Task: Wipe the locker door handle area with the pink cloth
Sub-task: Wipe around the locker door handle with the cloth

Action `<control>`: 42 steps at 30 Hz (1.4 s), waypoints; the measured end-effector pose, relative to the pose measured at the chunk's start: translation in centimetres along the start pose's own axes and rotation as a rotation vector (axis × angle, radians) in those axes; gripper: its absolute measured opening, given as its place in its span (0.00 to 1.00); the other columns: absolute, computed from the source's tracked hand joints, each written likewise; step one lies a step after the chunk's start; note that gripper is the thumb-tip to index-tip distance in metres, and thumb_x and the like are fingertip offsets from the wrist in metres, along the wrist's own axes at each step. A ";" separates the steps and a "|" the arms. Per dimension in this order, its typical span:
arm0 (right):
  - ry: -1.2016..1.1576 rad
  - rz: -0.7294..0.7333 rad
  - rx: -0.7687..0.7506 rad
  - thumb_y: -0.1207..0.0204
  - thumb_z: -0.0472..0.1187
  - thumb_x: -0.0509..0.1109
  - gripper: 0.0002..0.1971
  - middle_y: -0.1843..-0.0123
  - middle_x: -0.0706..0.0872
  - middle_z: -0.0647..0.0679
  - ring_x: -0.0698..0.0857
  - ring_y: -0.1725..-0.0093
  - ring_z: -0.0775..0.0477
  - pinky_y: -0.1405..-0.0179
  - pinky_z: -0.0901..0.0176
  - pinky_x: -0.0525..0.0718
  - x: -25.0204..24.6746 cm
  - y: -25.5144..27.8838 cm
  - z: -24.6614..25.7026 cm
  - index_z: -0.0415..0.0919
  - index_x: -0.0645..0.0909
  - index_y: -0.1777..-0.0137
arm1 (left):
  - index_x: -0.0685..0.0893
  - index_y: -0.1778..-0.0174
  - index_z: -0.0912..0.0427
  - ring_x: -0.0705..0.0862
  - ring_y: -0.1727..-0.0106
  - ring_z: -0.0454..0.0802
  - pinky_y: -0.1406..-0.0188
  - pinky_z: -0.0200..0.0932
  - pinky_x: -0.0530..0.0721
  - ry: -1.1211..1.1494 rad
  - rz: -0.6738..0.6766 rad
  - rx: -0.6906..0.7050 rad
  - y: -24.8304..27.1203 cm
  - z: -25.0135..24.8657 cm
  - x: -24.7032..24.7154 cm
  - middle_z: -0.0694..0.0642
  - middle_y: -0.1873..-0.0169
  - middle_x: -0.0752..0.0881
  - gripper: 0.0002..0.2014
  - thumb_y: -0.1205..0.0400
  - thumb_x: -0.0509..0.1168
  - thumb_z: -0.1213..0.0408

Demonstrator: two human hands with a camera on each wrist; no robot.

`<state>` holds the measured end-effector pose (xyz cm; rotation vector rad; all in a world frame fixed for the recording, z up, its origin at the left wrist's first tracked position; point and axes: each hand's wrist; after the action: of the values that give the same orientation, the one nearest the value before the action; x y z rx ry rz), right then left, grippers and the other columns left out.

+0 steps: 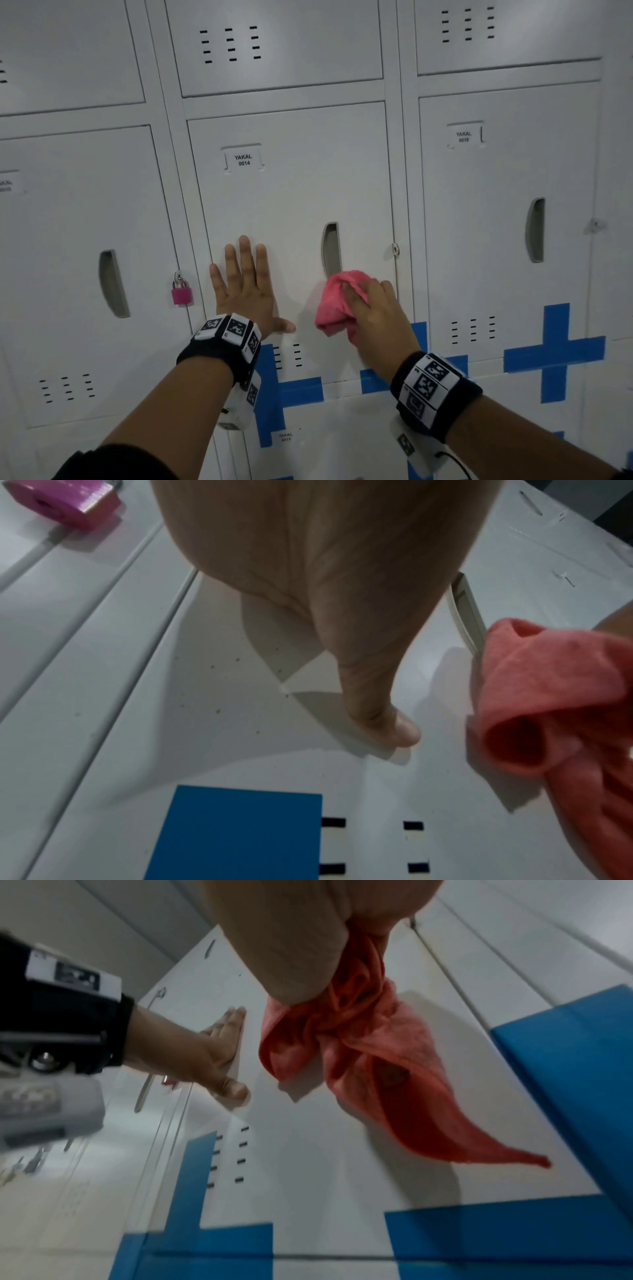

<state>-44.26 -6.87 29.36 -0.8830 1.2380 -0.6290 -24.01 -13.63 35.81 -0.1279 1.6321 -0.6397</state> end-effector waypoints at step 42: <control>-0.375 0.285 0.390 0.26 0.36 0.61 0.12 0.63 0.80 0.44 0.83 0.65 0.40 0.68 0.56 0.77 -3.1 -8.6 3.9 0.46 0.70 0.71 | 0.09 0.34 0.62 0.10 0.33 0.66 0.27 0.72 0.25 -0.021 0.037 -0.051 -0.2 -0.5 -0.3 0.64 0.35 0.08 0.77 0.42 0.69 0.26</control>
<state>-40.75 -8.10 38.57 -0.4587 0.8413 -0.4298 -24.48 -13.49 36.18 -0.1408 1.6279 -0.5669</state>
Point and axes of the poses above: each hand's wrist, its own y-axis away from the middle knuckle, its own x-axis out of the palm, z = x × y
